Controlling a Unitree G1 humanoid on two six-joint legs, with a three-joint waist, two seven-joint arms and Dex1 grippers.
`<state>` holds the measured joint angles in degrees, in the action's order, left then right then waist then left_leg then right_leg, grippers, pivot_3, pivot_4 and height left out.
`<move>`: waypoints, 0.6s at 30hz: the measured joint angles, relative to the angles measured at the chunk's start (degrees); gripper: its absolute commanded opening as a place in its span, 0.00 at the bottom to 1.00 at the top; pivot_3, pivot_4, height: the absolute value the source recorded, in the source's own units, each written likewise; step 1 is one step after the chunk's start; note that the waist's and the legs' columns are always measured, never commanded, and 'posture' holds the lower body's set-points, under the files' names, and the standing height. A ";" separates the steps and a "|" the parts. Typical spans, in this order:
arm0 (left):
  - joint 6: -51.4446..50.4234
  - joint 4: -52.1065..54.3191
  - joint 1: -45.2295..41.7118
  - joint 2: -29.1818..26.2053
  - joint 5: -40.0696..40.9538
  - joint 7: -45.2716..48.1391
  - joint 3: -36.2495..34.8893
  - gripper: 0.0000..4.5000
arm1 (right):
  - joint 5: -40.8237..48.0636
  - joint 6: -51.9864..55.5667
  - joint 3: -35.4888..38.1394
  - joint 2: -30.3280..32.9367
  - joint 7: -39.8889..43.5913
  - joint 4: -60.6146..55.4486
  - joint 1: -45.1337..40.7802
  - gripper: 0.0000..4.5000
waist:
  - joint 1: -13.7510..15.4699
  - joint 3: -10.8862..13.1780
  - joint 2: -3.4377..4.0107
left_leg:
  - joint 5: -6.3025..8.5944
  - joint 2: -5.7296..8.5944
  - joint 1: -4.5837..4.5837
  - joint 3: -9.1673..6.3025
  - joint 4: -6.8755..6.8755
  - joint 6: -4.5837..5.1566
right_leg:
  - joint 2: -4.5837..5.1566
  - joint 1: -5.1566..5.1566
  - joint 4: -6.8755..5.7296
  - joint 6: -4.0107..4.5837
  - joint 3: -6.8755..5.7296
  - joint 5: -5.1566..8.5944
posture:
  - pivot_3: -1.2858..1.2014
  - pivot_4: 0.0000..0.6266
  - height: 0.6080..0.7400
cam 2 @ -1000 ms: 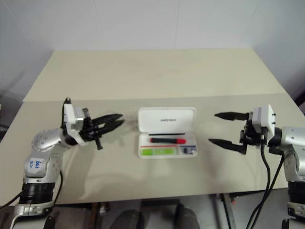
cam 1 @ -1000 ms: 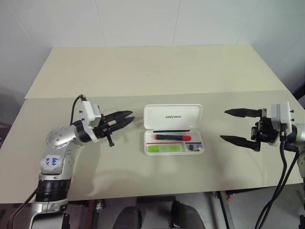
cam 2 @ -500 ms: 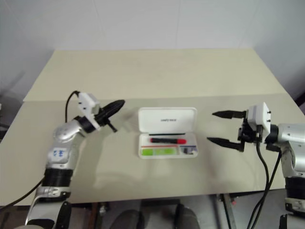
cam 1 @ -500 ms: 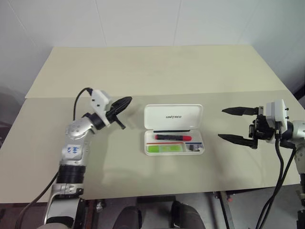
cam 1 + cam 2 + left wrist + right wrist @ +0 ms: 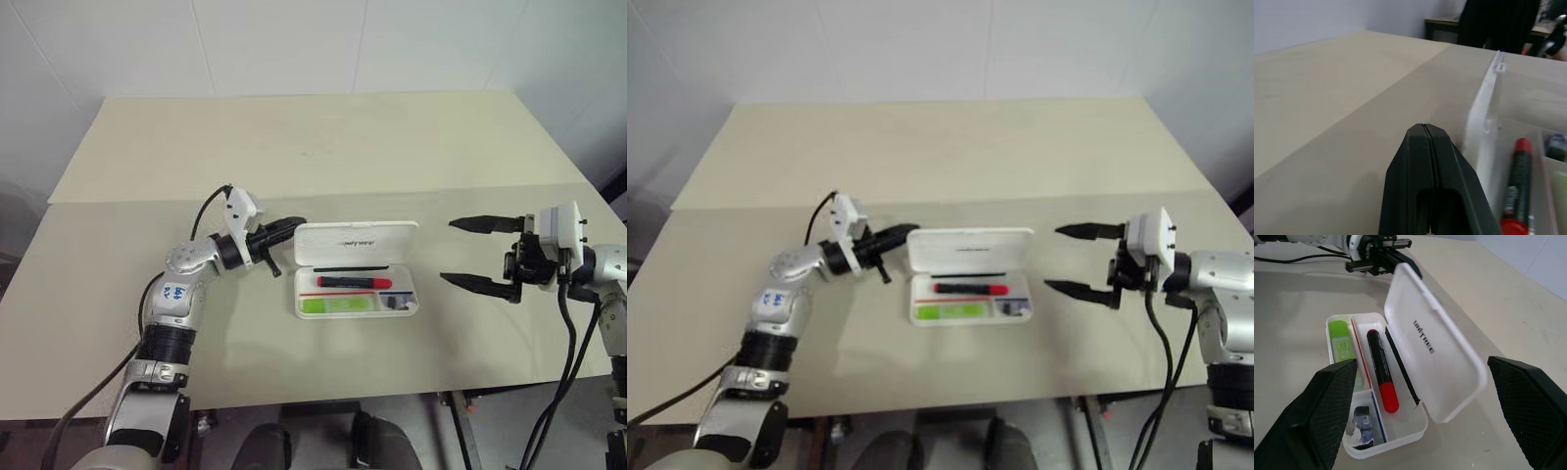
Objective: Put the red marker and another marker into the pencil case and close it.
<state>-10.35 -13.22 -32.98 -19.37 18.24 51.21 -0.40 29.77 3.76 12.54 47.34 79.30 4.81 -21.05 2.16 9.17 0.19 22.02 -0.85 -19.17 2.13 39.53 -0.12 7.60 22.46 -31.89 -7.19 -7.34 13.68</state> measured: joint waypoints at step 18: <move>0.75 7.79 2.21 -5.11 -5.34 12.08 13.70 0.00 | 0.87 1.33 0.00 -0.34 -0.78 -0.35 -0.06 1.00 | -0.42 0.00 0.00 | 0.00 0.00 0.00 0.00 0.00 0.00 | 0.01 0.00 0.00 0.00 0.02 0.00 | 0.52 0.24 1.00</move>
<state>-9.60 -5.42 -30.77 -24.47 12.91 63.29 13.30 30.63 5.09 12.55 47.01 78.52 4.46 -21.12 1.74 9.17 0.20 22.02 -0.85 -19.16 2.13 39.53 -0.12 7.61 22.46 -31.89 -7.19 -7.32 13.68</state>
